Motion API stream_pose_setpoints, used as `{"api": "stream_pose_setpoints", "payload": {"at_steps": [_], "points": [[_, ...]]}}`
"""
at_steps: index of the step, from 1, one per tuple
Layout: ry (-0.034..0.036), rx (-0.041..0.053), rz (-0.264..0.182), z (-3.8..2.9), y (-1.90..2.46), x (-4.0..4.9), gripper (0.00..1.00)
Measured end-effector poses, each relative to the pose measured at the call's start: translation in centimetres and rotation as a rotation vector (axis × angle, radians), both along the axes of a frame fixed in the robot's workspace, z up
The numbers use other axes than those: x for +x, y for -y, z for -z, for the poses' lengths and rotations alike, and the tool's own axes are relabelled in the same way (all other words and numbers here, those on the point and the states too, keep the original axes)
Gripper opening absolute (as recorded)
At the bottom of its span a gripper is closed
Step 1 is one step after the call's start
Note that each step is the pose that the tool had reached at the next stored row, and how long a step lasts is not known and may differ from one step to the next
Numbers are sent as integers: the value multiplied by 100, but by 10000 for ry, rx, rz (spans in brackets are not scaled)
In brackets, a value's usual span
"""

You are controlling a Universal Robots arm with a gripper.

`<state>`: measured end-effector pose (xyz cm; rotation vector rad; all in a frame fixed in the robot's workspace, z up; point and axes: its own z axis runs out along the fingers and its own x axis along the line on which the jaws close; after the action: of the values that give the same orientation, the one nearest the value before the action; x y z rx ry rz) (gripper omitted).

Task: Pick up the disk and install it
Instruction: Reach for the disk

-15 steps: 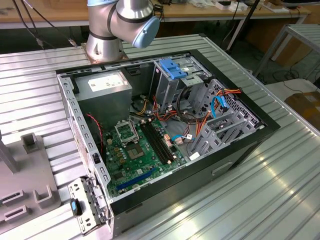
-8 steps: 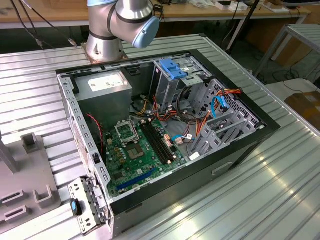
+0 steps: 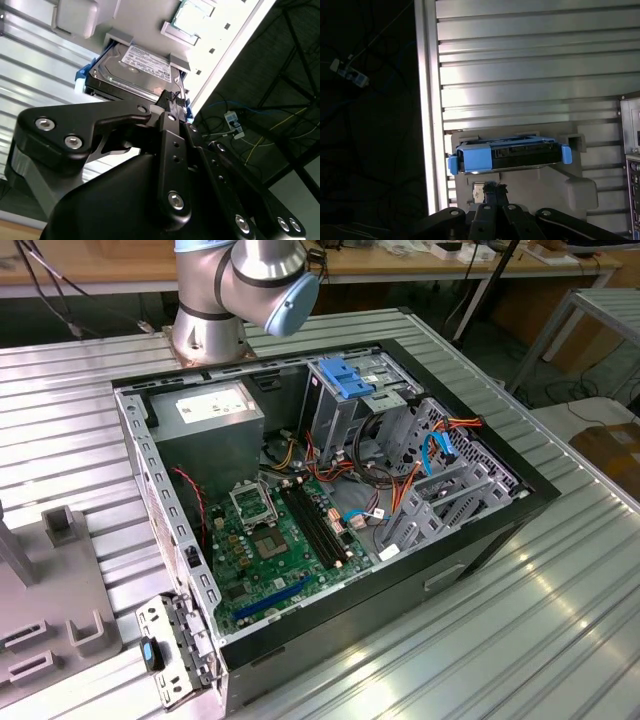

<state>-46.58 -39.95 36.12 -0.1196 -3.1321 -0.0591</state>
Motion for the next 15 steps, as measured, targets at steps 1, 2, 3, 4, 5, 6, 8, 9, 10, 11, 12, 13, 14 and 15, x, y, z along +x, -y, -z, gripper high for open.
{"api": "stream_pose_setpoints", "payload": {"at_steps": [1, 2, 3, 4, 5, 6, 8, 9, 10, 11, 12, 13, 14, 15], "points": [[-4, 0, 1, 9, 0, -1, 11], [-8, 0, 1, 22, 0, -3, 11], [-14, 0, 0, 37, 0, -4, 11], [-19, 0, 1, 51, 0, -6, 11], [-22, 0, 1, 63, 0, -6, 11], [-22, 0, 2, 74, -9, -8, 11], [-21, 0, 1, 83, -62, -7, 11], [-22, 0, 1, 85, -93, -7, 11], [-22, 0, 0, 88, -144, -7, 11], [-22, 1, 0, 94, -192, -7, 11], [-21, 0, 1, 97, -207, -8, 11], [-20, 1, 0, 101, -220, -13, 11], [-20, 1, 0, 104, -231, -21, 11], [-22, 0, 1, 108, -245, -30, 11]]}}
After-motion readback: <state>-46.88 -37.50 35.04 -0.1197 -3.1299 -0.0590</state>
